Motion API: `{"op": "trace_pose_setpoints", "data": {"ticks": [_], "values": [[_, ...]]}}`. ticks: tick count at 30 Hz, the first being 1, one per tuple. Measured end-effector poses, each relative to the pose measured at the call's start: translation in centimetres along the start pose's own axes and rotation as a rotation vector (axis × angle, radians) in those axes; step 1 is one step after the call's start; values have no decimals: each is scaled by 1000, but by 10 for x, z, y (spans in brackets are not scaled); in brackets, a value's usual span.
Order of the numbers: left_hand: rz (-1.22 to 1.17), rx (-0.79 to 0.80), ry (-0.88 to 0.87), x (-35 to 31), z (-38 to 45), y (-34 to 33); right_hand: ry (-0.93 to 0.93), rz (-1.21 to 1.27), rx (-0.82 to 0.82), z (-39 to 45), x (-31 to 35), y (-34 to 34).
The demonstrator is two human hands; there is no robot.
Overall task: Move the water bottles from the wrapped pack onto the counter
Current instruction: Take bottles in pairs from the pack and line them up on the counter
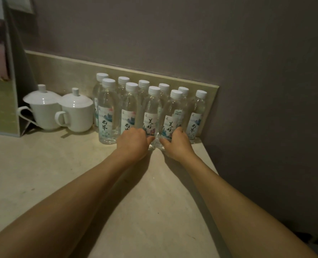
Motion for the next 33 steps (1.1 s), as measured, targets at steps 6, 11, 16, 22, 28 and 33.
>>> {"op": "trace_pose_setpoints", "data": {"ticks": [6, 11, 16, 22, 28, 33], "values": [[-16, -29, -1, 0, -6, 4, -46, 15, -54, -3, 0, -2], [-45, 22, 2, 4, -8, 8, -51, 67, -28, -4, -3, 0], [-81, 79, 17, -7, -23, 17, -39, 85, -43, -17, -4, 14], [-179, 108, -49, -69, -57, 30, -16, 135, -114, -50, -37, 66], [-274, 93, -83, -166, -111, 27, -20, 100, -257, -101, -108, 152], [-350, 75, -108, -252, -167, 13, -67, 93, -412, -155, -183, 226]]}}
Point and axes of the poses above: each hand's wrist, its own z-axis towards the middle knuckle, its own y-axis out of the back of the hand, x = y × z, the point moved 10 cm from there along z, towards the middle knuckle, and after that the axes turned 11 degrees about y, right-handed, at the moved point
